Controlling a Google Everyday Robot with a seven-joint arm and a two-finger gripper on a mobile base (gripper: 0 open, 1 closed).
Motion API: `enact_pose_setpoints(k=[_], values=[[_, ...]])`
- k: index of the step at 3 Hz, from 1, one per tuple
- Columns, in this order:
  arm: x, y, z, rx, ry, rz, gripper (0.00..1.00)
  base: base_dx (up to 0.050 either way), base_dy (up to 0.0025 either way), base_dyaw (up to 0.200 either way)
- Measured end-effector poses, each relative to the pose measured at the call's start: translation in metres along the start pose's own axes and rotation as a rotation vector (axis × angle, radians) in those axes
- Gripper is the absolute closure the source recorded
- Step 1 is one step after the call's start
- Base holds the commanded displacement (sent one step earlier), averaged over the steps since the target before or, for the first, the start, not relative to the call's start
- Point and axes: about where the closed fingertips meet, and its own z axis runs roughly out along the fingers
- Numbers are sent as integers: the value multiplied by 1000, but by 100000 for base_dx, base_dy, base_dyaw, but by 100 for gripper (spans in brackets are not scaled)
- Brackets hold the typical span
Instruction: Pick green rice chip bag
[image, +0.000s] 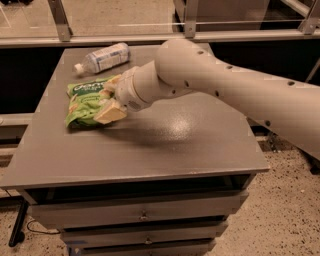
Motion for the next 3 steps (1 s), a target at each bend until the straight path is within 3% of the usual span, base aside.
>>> enact_pose_setpoints(k=[2,3], values=[[-9,-11,-19,36,-25,-33,87,0,0,0],[-13,-16,-31,54,-36,-34,100,0,0,0]])
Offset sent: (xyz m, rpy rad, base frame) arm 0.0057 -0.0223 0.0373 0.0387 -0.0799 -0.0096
